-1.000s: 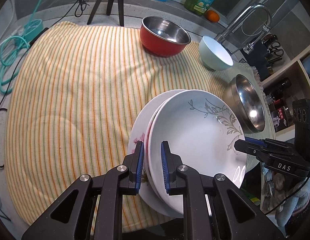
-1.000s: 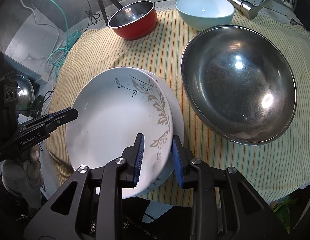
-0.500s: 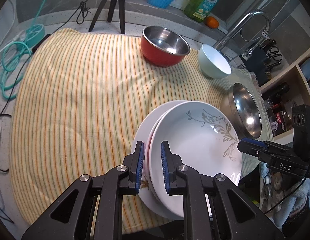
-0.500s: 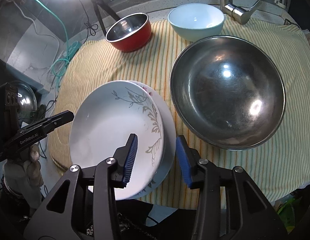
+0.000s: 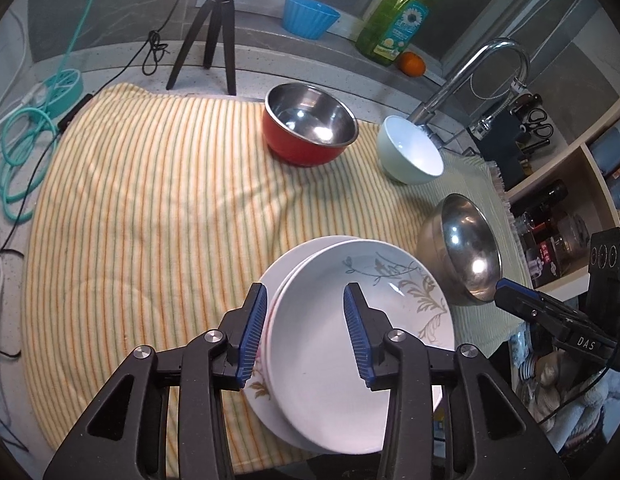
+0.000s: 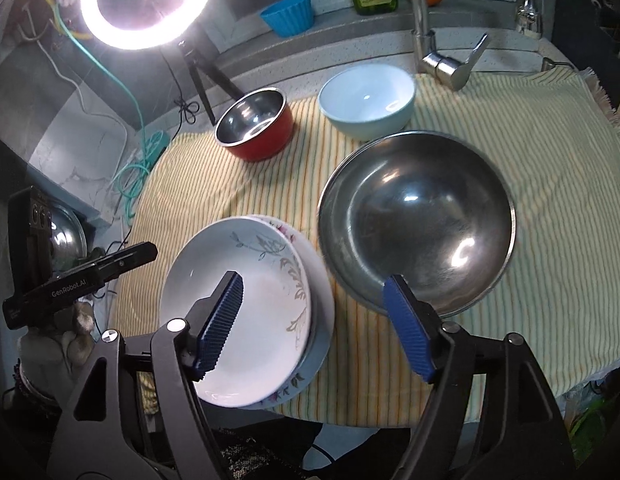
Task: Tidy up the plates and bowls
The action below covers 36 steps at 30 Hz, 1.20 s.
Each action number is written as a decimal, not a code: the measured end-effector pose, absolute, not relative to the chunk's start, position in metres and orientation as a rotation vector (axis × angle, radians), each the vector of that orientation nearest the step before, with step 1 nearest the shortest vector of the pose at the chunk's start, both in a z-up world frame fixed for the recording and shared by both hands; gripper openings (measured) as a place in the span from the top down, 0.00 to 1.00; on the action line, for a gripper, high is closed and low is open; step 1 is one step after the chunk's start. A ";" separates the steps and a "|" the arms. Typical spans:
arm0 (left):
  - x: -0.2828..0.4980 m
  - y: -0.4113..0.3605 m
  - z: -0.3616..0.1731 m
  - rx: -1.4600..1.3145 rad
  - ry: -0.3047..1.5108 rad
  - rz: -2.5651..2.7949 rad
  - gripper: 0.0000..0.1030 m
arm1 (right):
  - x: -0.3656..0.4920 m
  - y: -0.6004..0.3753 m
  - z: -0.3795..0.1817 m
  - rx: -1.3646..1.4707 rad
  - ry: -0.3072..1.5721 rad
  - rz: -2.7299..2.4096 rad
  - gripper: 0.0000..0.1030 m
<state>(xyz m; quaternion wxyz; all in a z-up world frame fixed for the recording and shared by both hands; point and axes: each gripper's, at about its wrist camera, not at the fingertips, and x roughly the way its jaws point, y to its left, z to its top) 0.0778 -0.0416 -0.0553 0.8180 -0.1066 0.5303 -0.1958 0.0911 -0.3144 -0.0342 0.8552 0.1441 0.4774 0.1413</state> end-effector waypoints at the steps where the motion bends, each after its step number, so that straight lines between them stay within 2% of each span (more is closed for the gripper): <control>1: 0.078 -0.044 -0.054 -0.227 1.128 -0.423 0.63 | 0.091 -0.318 -0.033 0.309 1.000 0.289 0.25; 6: 0.080 -0.057 -0.050 -0.228 1.121 -0.454 0.63 | 0.090 -0.342 -0.033 0.328 0.980 0.235 0.20; 18: 0.082 -0.105 -0.049 -0.193 1.118 -0.532 0.63 | 0.088 -0.401 -0.043 0.358 0.966 0.139 0.19; 32: 0.098 -0.170 -0.060 -0.140 1.127 -0.619 0.63 | 0.101 -0.424 -0.061 0.373 0.994 0.152 0.20; 35: 0.103 -0.180 -0.067 -0.139 1.141 -0.626 0.63 | 0.106 -0.425 -0.065 0.385 1.008 0.174 0.26; 36: 0.105 -0.183 -0.069 -0.140 1.145 -0.628 0.63 | 0.109 -0.425 -0.068 0.393 1.018 0.187 0.31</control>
